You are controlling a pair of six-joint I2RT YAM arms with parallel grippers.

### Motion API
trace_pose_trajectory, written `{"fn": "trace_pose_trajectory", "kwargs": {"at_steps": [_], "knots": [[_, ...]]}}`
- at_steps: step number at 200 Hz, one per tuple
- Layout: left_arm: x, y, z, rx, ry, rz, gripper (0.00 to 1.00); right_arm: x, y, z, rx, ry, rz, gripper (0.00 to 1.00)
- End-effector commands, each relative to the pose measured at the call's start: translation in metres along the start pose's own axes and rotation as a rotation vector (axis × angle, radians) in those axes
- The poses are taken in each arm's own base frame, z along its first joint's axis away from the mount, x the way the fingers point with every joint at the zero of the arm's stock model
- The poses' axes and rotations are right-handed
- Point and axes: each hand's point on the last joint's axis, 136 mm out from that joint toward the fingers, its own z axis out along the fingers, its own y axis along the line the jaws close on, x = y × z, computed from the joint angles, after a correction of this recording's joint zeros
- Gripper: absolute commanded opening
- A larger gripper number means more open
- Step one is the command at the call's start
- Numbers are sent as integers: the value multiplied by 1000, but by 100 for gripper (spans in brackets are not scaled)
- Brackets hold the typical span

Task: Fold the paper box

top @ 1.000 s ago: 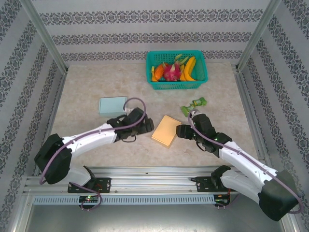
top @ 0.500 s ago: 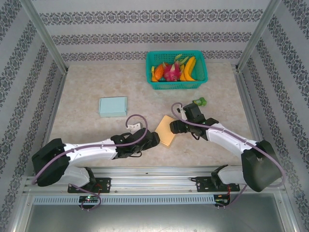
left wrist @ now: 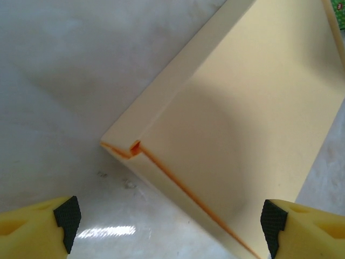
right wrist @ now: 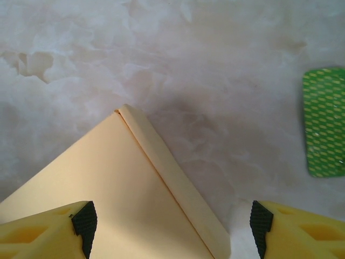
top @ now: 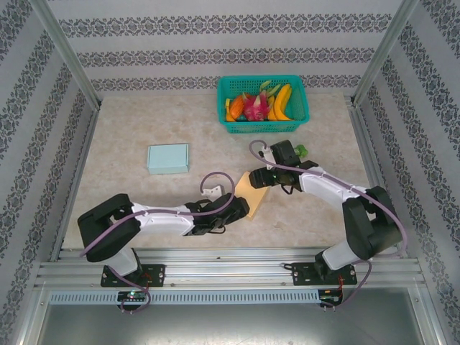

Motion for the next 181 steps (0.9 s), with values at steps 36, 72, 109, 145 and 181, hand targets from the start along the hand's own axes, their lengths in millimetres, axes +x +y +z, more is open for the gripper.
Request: {"fn": "trace_pose_trajectory", "kwargs": {"at_steps": [36,72,109,145,181], "knots": [[-12,-22,11,44,-64,-31,85,-3,-1,10,-42,42,17,75],[-21,-26,13,62,-78,-41,82,8,-2,20,-59,103,64,75],[-32,-34,13,73,-93,-45,79,25,-1,27,-96,163,118,71],[-52,-38,13,62,-100,-35,79,20,4,18,-125,125,191,65],[-77,-40,21,62,-70,-28,79,2,17,2,-176,24,295,60]]}}
